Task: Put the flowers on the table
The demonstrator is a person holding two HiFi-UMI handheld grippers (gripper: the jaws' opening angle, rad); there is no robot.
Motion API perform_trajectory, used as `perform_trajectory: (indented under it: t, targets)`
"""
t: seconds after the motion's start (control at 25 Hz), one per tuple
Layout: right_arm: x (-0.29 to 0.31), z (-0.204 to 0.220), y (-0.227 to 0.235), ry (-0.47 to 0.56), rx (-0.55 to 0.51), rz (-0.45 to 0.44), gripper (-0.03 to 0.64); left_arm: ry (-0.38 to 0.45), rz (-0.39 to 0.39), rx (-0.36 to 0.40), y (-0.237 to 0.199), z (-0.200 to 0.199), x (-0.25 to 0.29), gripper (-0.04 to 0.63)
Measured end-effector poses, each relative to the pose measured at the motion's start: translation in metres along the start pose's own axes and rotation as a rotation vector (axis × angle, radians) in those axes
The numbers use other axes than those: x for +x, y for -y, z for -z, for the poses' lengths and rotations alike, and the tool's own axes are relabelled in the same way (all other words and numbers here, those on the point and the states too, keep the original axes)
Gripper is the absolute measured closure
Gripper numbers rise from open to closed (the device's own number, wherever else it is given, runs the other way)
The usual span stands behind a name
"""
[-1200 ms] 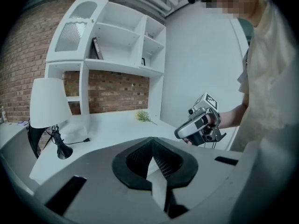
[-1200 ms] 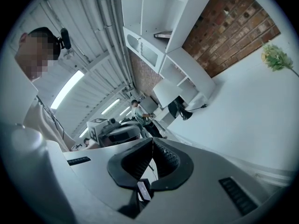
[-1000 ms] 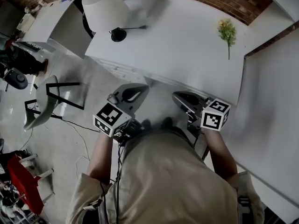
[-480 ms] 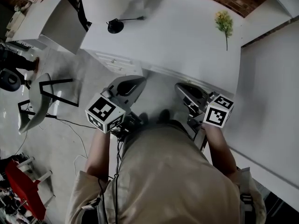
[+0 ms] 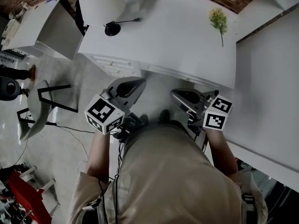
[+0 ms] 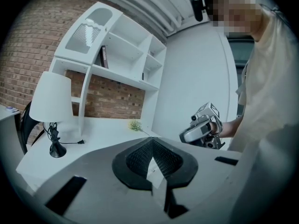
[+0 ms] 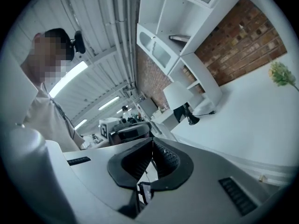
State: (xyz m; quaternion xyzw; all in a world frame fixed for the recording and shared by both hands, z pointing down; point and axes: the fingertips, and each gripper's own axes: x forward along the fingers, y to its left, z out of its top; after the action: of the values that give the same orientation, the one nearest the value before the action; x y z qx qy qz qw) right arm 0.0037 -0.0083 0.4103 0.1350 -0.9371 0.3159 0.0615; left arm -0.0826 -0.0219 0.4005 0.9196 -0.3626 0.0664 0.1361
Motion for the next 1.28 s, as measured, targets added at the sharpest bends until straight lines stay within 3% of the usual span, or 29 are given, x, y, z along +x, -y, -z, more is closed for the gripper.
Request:
perform_trajectory:
  t: [0.16,0.56,1.08,1.28]
  targets:
    - [0.008,0.007,-0.011,-0.032,-0.087,0.024,0.594,-0.007,0.015,0.012,0.002,0.004,-0.006,0.588]
    - [-0.004,0.011,-0.025,0.005,-0.065,0.097,0.595,-0.012,0.05,0.018,0.007,0.011,-0.016,0.588]
    - [-0.005,0.056,-0.05,0.006,-0.051,0.232,0.595,-0.067,0.182,-0.032,0.026,0.054,-0.024,0.588]
    - [-0.005,0.063,-0.055,0.018,-0.039,0.246,0.595,-0.07,0.203,-0.029,0.031,0.056,-0.025,0.588]
